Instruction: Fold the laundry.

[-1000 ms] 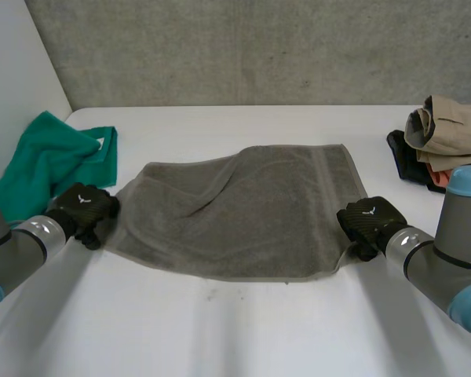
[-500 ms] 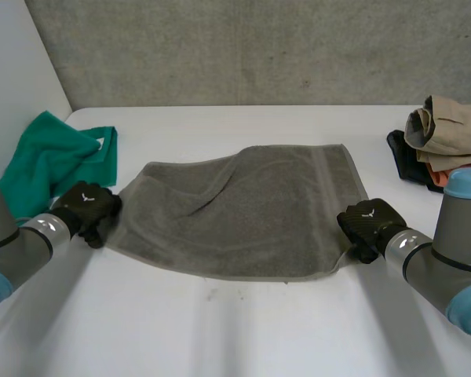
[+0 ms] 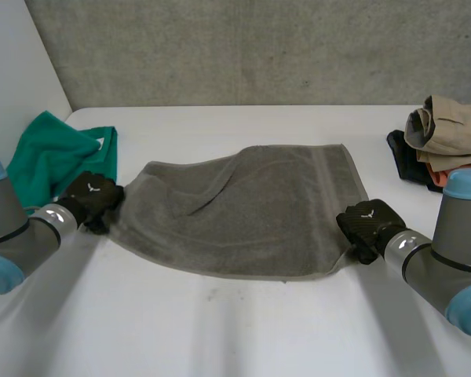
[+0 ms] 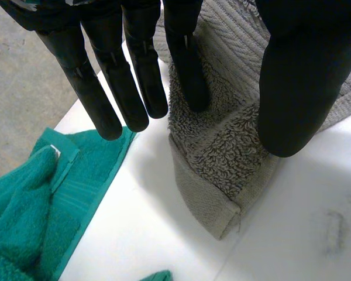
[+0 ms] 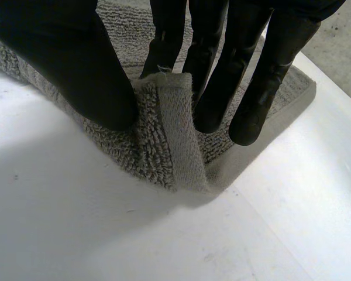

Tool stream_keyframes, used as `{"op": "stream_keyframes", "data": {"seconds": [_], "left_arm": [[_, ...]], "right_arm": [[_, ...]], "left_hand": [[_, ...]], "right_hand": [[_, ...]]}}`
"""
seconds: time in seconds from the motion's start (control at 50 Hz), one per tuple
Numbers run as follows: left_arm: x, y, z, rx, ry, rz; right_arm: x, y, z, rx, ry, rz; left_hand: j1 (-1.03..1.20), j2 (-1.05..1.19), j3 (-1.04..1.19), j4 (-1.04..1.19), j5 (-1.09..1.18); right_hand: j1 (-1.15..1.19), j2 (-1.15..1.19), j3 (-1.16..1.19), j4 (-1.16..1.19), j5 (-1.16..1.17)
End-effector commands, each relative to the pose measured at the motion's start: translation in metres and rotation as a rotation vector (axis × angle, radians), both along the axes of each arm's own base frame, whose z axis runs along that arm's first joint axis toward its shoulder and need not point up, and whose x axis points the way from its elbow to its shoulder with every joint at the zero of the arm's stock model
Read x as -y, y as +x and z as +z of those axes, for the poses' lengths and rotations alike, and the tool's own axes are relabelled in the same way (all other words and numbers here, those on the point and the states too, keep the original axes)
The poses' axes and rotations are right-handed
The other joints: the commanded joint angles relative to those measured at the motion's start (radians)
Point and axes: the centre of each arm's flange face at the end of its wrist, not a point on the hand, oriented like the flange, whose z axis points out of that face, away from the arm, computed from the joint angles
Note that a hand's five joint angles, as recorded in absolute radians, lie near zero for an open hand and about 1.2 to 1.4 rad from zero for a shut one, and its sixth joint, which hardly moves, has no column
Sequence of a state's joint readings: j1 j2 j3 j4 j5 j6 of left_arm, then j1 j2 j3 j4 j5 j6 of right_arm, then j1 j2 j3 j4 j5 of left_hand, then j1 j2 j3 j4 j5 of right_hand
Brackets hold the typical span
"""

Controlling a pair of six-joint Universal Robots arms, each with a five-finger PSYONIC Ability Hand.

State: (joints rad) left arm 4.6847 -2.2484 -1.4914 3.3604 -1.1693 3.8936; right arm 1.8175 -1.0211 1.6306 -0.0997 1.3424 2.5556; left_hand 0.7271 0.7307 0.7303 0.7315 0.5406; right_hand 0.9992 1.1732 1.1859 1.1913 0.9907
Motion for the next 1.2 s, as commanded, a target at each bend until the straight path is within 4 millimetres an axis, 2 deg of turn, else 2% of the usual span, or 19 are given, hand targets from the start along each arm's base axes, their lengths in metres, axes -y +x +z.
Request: {"op": "stream_keyframes", "data": {"seconds": [0.02, 0.1, 0.12, 0.26, 0.32, 0.4, 0.42, 0.46, 0.52, 0.6, 0.66, 0.72, 0.76, 0.88, 0.9, 1.0, 1.12, 1.14, 1.2], "left_arm": [[0.006, -0.005, -0.004, 0.000, -0.010, -0.011], [0.009, -0.006, -0.002, -0.001, -0.021, -0.012], [0.010, -0.008, 0.001, -0.003, -0.031, -0.014], [0.005, -0.013, 0.009, -0.008, -0.049, -0.019], [-0.007, -0.012, 0.042, -0.019, -0.102, -0.015], [-0.035, -0.014, 0.074, -0.022, -0.151, -0.024], [-0.048, -0.015, 0.087, -0.024, -0.170, -0.026], [-0.063, -0.014, 0.104, -0.024, -0.195, -0.023], [-0.103, -0.007, 0.137, -0.037, -0.193, 0.009], [-0.129, -0.002, 0.150, -0.060, -0.104, 0.039], [-0.145, 0.001, 0.153, -0.075, -0.009, 0.057], [-0.162, 0.002, 0.143, -0.073, 0.146, 0.072], [-0.165, 0.001, 0.132, -0.060, 0.228, 0.067], [-0.138, -0.001, 0.097, -0.047, 0.305, 0.070], [-0.132, -0.002, 0.092, -0.046, 0.303, 0.068], [-0.073, -0.016, 0.076, -0.056, 0.190, 0.079], [-0.017, -0.045, 0.082, -0.060, 0.019, 0.128], [-0.004, -0.056, 0.093, -0.070, -0.051, 0.129], [0.017, -0.064, 0.110, -0.099, -0.163, 0.145]], "right_arm": [[0.000, -0.001, -0.002, -0.003, 0.005, -0.002], [0.001, 0.000, -0.002, -0.002, 0.004, -0.002], [0.001, 0.000, -0.002, -0.003, 0.003, -0.002], [0.004, -0.002, 0.004, 0.000, -0.013, -0.013], [0.007, -0.004, 0.010, 0.002, -0.023, -0.023], [0.003, -0.006, 0.041, 0.010, -0.067, -0.029], [0.000, -0.010, 0.065, 0.011, -0.108, -0.035], [-0.003, -0.018, 0.090, -0.001, -0.145, -0.050], [-0.013, -0.052, 0.138, -0.120, -0.190, -0.094], [-0.035, -0.070, 0.180, -0.224, -0.255, -0.088], [-0.052, -0.076, 0.194, -0.264, -0.263, -0.089], [-0.058, -0.075, 0.187, -0.271, -0.209, -0.068], [-0.056, -0.075, 0.170, -0.276, -0.137, -0.052], [-0.034, -0.073, 0.124, -0.298, 0.024, -0.014], [-0.022, -0.073, 0.115, -0.294, 0.032, -0.022], [0.019, -0.063, 0.093, -0.245, -0.012, -0.055], [0.066, -0.040, 0.089, -0.175, -0.131, -0.104], [0.078, -0.031, 0.097, -0.166, -0.200, -0.111], [0.099, -0.018, 0.124, -0.122, -0.364, -0.136]], "left_hand": [[0.214, 0.211, 0.211, 0.210, 0.226], [0.487, 0.483, 0.483, 0.482, 0.499], [0.667, 0.664, 0.664, 0.663, 0.679], [0.669, 0.666, 0.666, 0.665, 0.681], [0.669, 0.666, 0.666, 0.665, 0.681], [0.669, 0.666, 0.666, 0.665, 0.681], [0.669, 0.666, 0.666, 0.665, 0.681], [0.669, 0.666, 0.666, 0.665, 0.681], [0.669, 0.666, 0.666, 0.665, 0.681], [0.669, 0.666, 0.666, 0.665, 0.681], [0.669, 0.666, 0.666, 0.665, 0.681], [0.669, 0.666, 0.666, 0.665, 0.681], [0.669, 0.666, 0.666, 0.665, 0.681], [0.669, 0.666, 0.666, 0.665, 0.681], [0.669, 0.666, 0.666, 0.665, 0.681], [0.669, 0.666, 0.666, 0.665, 0.681], [0.669, 0.666, 0.666, 0.665, 0.681], [0.669, 0.666, 0.666, 0.665, 0.681], [0.669, 0.666, 0.666, 0.665, 0.681]], "right_hand": [[0.397, 0.223, 0.210, 0.205, 0.231], [0.397, 0.223, 0.210, 0.205, 0.231], [0.397, 0.223, 0.210, 0.205, 0.231], [0.397, 0.223, 0.210, 0.205, 0.231], [0.397, 0.223, 0.210, 0.205, 0.231], [0.397, 0.223, 0.210, 0.205, 0.231], [0.397, 0.223, 0.210, 0.205, 0.231], [0.397, 0.223, 0.210, 0.205, 0.231], [0.397, 0.223, 0.210, 0.205, 0.231], [0.397, 0.223, 0.210, 0.205, 0.231], [0.397, 0.223, 0.210, 0.205, 0.231], [0.397, 0.223, 0.210, 0.205, 0.231], [0.397, 0.223, 0.210, 0.205, 0.231], [0.397, 0.223, 0.210, 0.205, 0.231], [0.397, 0.223, 0.210, 0.205, 0.231], [0.397, 0.223, 0.210, 0.205, 0.231], [0.397, 0.223, 0.210, 0.205, 0.231], [0.397, 0.223, 0.210, 0.205, 0.231], [0.397, 0.223, 0.210, 0.205, 0.231]]}}
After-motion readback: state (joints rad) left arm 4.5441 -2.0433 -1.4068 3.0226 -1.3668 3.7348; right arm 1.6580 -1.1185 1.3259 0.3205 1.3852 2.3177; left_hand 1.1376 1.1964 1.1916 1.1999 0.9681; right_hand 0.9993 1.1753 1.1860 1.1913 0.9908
